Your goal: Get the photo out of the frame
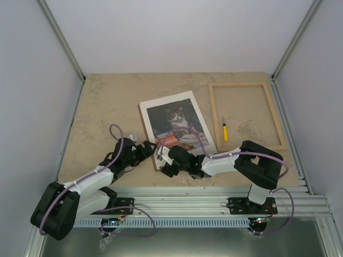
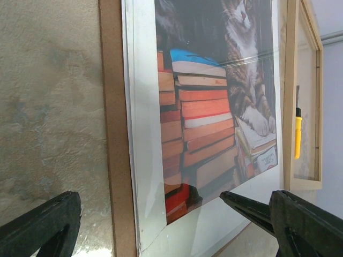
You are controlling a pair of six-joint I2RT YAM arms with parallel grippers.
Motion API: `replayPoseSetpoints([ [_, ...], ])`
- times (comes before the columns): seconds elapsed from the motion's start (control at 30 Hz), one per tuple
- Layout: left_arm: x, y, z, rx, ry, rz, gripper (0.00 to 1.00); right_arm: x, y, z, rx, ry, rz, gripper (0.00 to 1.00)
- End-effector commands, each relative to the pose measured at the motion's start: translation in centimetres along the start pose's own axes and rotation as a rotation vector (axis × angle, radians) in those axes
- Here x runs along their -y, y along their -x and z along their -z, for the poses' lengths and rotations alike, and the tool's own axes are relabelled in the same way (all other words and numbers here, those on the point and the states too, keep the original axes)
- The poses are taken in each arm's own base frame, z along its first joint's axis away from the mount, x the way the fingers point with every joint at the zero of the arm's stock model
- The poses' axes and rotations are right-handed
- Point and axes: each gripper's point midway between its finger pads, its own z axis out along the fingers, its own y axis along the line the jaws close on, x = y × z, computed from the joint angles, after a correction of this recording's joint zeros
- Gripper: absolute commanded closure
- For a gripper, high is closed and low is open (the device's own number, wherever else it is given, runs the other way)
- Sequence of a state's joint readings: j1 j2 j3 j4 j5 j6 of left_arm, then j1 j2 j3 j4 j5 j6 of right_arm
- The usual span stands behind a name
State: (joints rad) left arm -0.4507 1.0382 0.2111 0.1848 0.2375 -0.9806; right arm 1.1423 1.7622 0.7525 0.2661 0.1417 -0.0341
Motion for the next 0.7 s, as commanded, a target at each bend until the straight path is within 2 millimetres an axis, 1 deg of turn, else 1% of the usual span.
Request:
replayPoseSetpoints([
  [0.0, 0.4, 0.1, 0.1, 0.003, -0.012, -0.015, 0.02, -0.4, 0.3, -0.4, 0.002, 0.014, 0.019, 0.1],
  [0.27, 0.5, 0.1, 0.1, -0.001, -0.017, -0.015, 0.02, 0.8, -0.1, -0.7, -0.018, -0.06, -0.004, 0.1],
  [0.67, 0.8, 0.0, 0.1, -0.004, -0.034, -0.01, 0.02, 3.6, 0.2, 0.3, 0.009, -0.183, -0.091, 0.1],
])
